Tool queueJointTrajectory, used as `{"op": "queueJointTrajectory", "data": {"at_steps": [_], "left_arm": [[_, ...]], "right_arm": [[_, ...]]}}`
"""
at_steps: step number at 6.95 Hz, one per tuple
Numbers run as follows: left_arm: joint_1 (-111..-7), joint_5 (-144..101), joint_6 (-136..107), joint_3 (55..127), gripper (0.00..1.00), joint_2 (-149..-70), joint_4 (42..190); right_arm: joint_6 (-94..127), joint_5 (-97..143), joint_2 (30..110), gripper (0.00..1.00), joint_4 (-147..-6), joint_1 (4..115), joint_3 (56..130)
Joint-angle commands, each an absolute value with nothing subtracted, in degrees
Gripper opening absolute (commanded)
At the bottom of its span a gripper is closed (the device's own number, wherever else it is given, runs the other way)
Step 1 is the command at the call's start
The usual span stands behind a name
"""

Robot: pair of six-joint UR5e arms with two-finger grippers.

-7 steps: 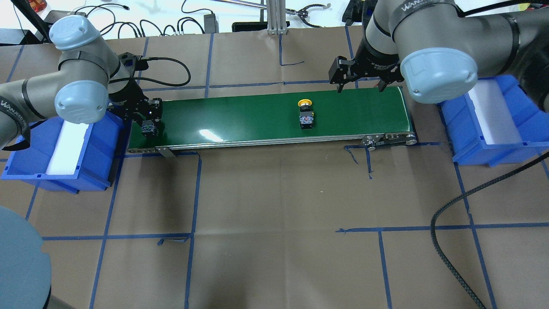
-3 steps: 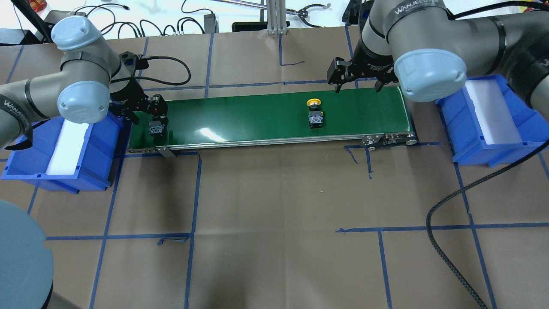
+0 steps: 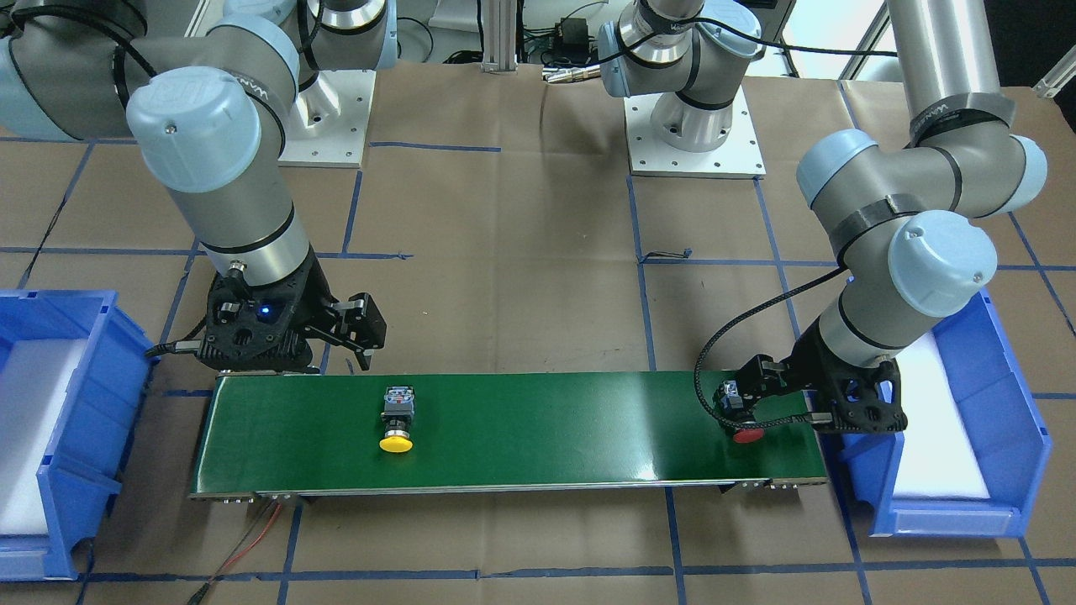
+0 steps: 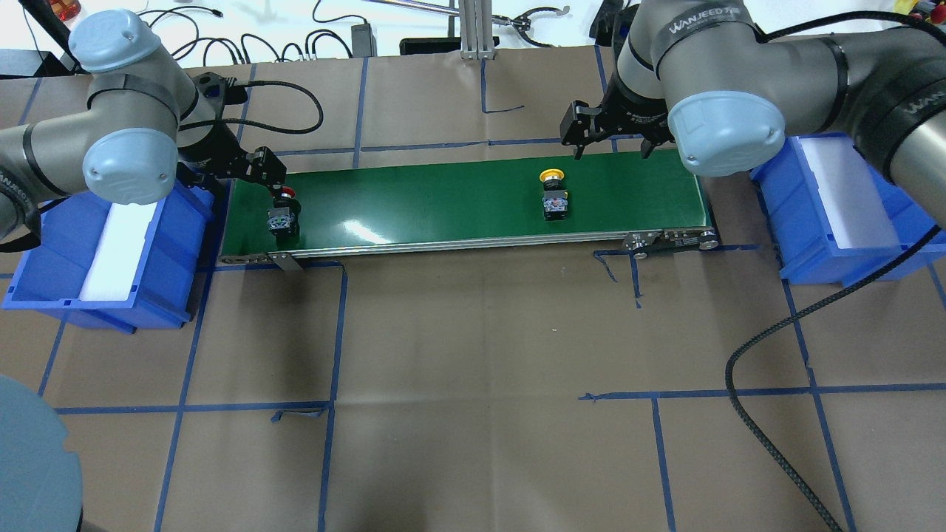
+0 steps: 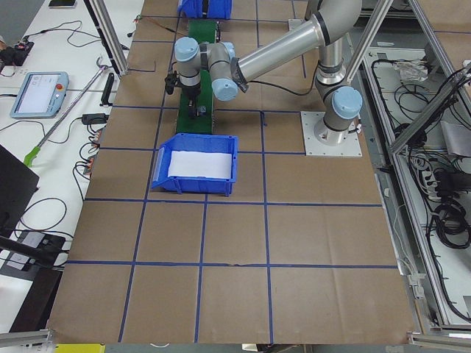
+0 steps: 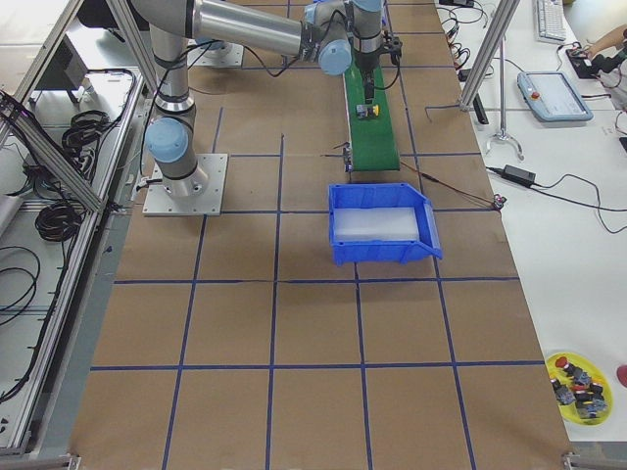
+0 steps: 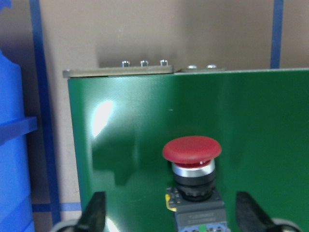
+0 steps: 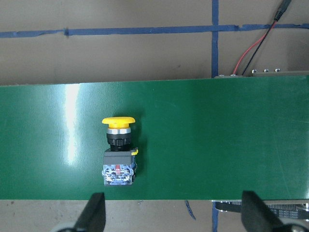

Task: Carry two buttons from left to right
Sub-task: 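Release the red button on the belt while the right gripper grasps the yellow button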

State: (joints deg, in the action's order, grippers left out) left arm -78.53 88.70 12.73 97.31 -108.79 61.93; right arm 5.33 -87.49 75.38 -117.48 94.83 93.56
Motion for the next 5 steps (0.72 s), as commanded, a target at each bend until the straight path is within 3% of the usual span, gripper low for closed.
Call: {"op": "queueJointTrajectory", "data": {"at_steps": [1,5], "left_arm": [[-78.66,88.42,12.66,97.03,1.00,-105.05,66.68],[-80.14,88.59,11.87,95.63,1.00,-93.90,84.15]], "right_arm": [[6.32,-87.19,72.26,1.00,-121.18,94.83,93.34],[5.54,-87.37,65.50,1.00,-125.16,95.10,94.22]]}}
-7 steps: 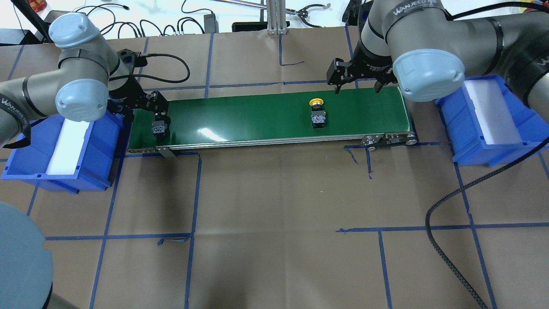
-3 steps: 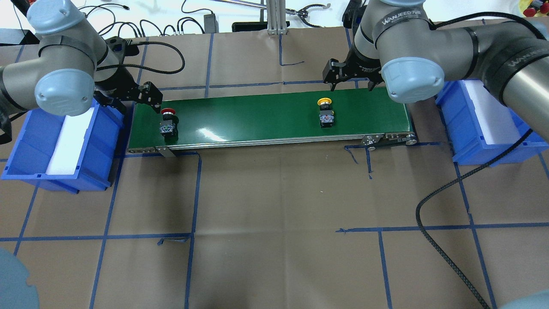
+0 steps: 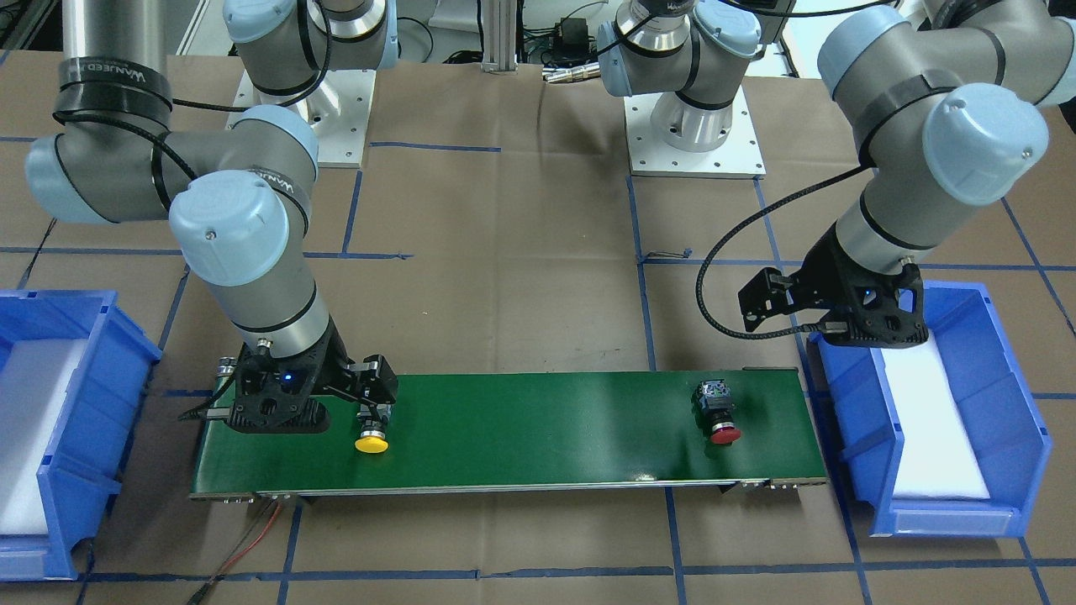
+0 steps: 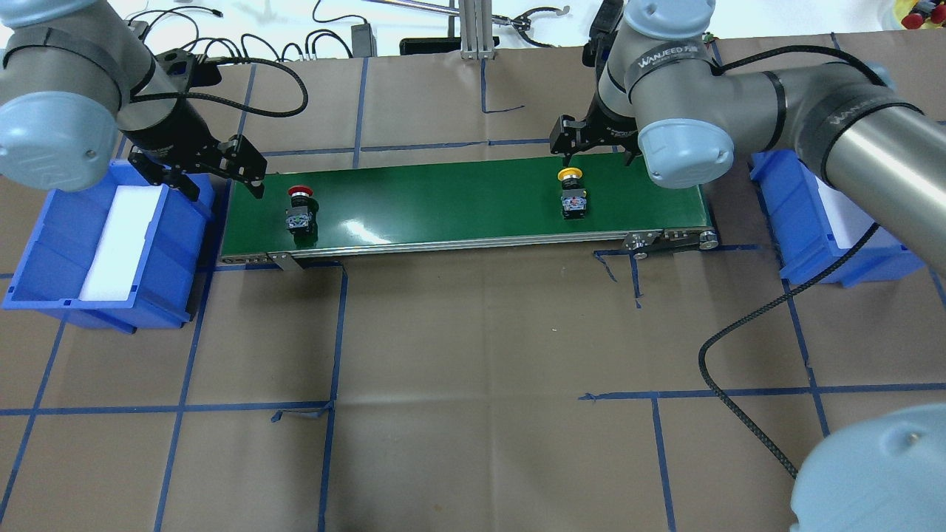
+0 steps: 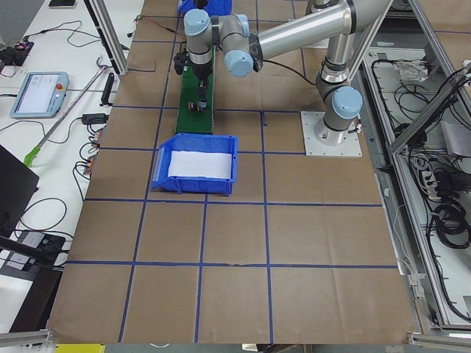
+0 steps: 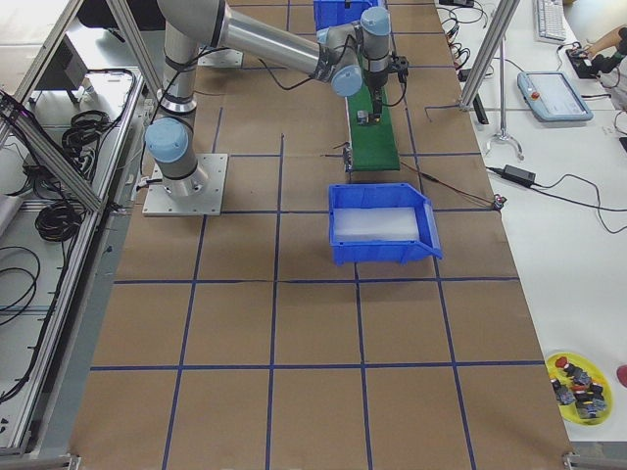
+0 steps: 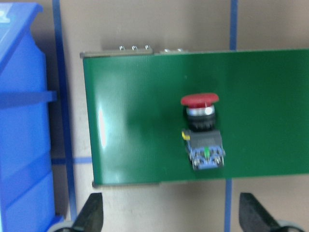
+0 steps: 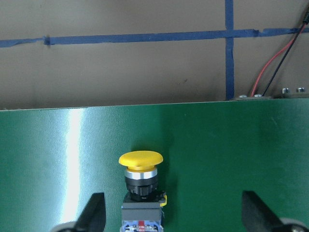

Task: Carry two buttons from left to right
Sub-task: 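Release the red button on the belt while the right gripper grasps the yellow button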

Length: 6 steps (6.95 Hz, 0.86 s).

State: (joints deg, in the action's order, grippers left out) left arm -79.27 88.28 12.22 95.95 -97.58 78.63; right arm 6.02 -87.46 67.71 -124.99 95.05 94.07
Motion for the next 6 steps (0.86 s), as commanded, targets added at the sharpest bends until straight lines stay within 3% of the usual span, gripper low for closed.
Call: {"op": "queueJointTrajectory", "data": {"at_steps": [1,2,3,4,5,6], "left_arm": [[-82.16,88.68,7.60,95.28,1.00,-91.08,88.38],[-83.92,88.68,4.43,94.32,1.00,-89.75,91.64],[-85.07,88.77,3.70,93.26,1.00,-89.13,94.02],[-85.25,88.86,2.65,93.08,1.00,-89.38,94.83],[-86.39,89.99,2.03,93.08,1.00,-89.21,94.92],[-87.53,90.43,1.93,92.99,1.00,-89.03,94.75]], "right_arm": [[5.45,-86.93,63.56,1.00,-125.07,95.10,94.22],[5.54,-87.18,62.15,1.00,-125.07,95.10,94.22],[6.15,-87.54,61.62,0.93,-125.16,95.01,94.22],[5.98,-87.80,61.96,0.39,-124.11,94.84,94.22],[6.06,-87.80,62.40,0.09,-121.84,94.75,94.04],[6.06,-87.98,63.62,0.05,-121.47,94.66,94.04]]}}
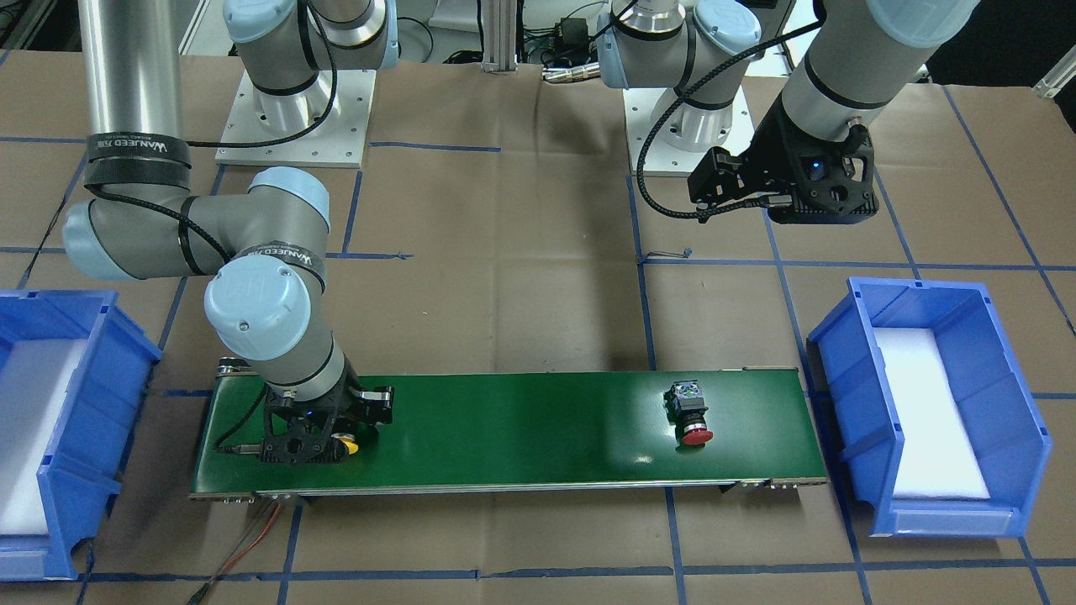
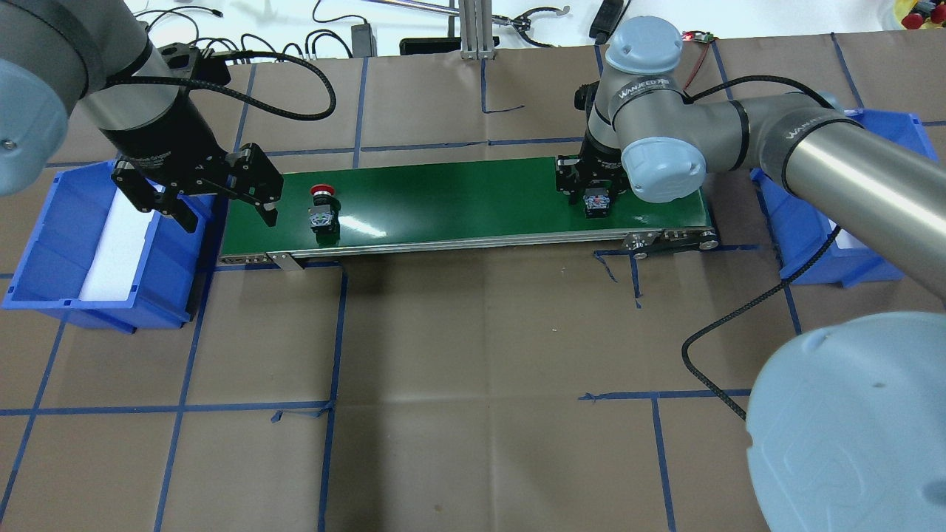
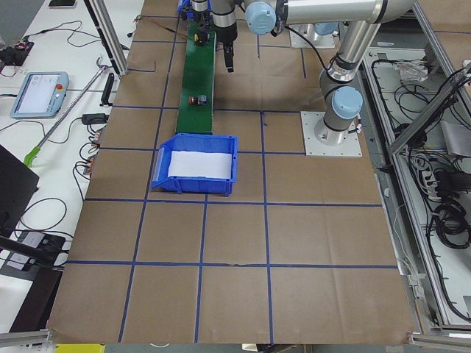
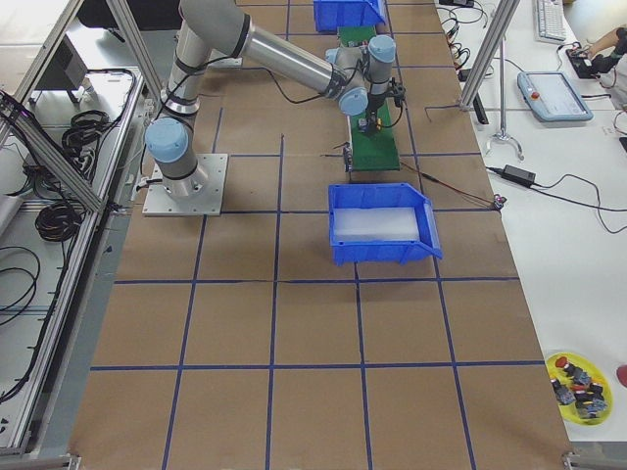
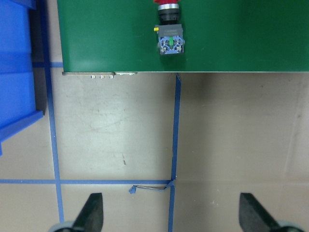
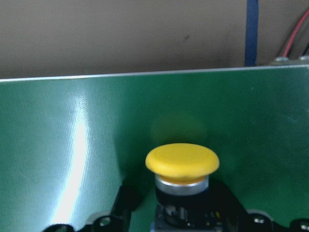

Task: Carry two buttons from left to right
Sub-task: 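Lift the yellow button with the right gripper and carry it to the empty bin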

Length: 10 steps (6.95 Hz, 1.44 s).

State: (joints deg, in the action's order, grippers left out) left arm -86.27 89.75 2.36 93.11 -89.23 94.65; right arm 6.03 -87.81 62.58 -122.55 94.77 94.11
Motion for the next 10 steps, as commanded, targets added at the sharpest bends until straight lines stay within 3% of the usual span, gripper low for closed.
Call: {"op": "queueJointTrajectory", "data": {"at_steps": [1,3,5,8,10], "left_arm": [[-87.63,90.27,1.93,92.99,1.00,-88.69,94.66],[-87.63,89.74,2.55,92.99,1.00,-88.51,94.31],[-87.63,89.65,2.55,93.16,1.00,-88.42,94.13],[-87.63,89.65,2.46,93.16,1.00,-88.42,94.04],[-87.71,89.65,2.46,93.08,1.00,-88.42,94.04]], "right_arm": [[5.80,-90.33,64.59,0.04,-121.38,94.22,94.04],[5.10,-90.97,66.17,0.01,-121.38,92.91,93.43],[-0.91,-89.92,71.17,0.03,-120.76,82.86,91.25],[-27.18,-90.18,67.96,0.04,-121.64,65.70,87.01],[-31.80,-90.44,65.84,0.03,-122.26,61.28,87.88]]}}
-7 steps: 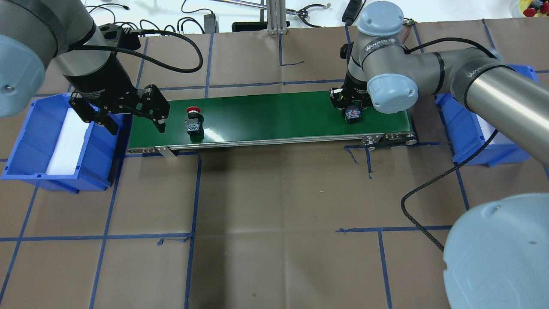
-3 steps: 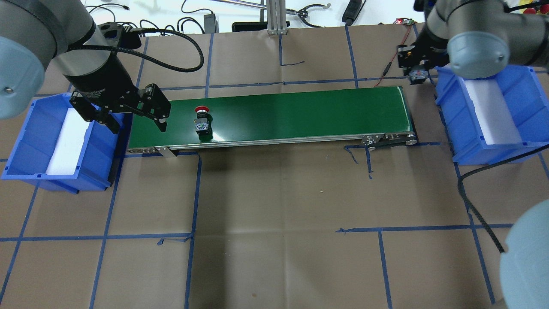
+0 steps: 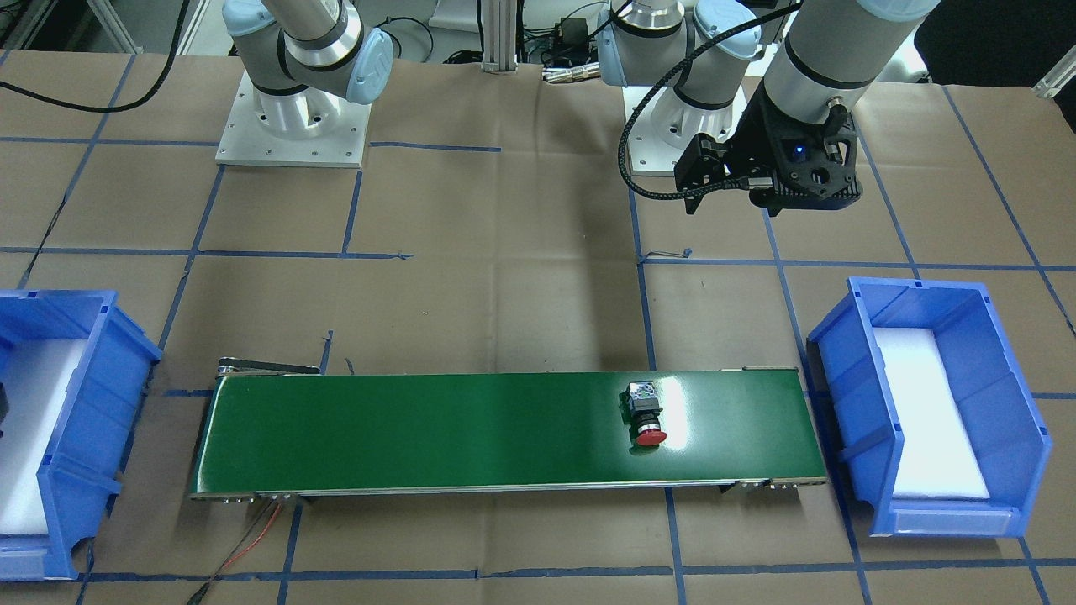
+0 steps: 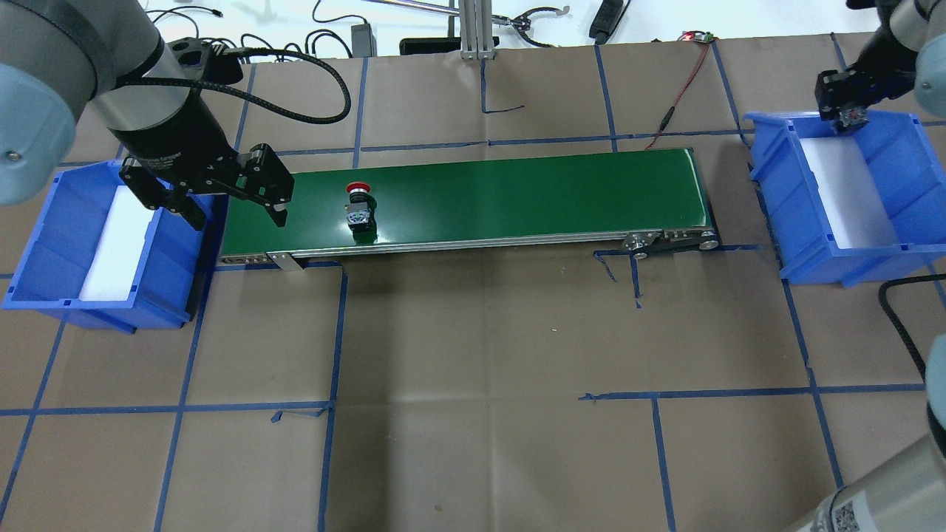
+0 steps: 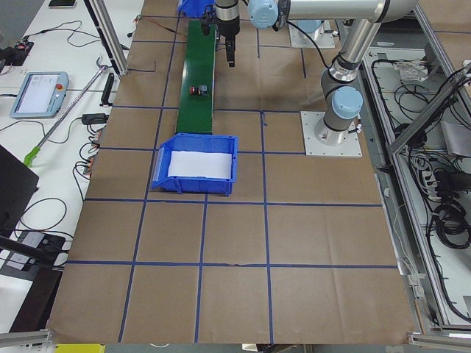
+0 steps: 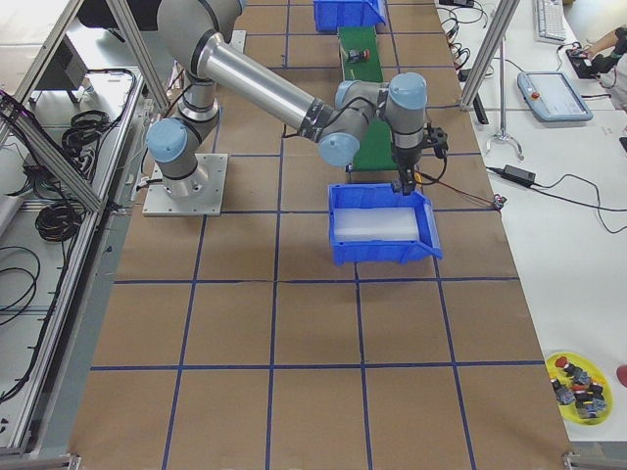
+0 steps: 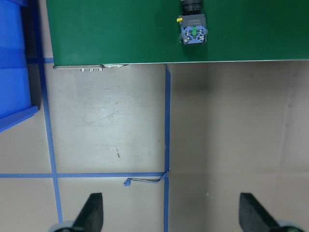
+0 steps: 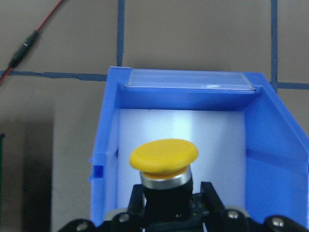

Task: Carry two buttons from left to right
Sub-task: 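Lift the yellow button with the right gripper and carry it to the empty bin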

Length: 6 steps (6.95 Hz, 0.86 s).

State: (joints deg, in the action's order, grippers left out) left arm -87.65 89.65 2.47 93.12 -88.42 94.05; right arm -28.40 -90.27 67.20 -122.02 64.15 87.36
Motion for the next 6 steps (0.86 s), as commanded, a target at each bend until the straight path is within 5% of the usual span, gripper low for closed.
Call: {"op": "queueJointTrajectory", "data": {"at_steps": [1,6], "left_arm": [[-87.63,89.65,2.46,92.99,1.00,-88.50,94.04],[-87.71,89.82,2.46,92.90,1.00,-88.42,93.87]], "right_arm": [[-31.82,-90.18,65.22,0.03,-122.43,60.30,90.33],[-31.20,-91.75,65.74,0.04,-126.74,59.07,101.15]]}}
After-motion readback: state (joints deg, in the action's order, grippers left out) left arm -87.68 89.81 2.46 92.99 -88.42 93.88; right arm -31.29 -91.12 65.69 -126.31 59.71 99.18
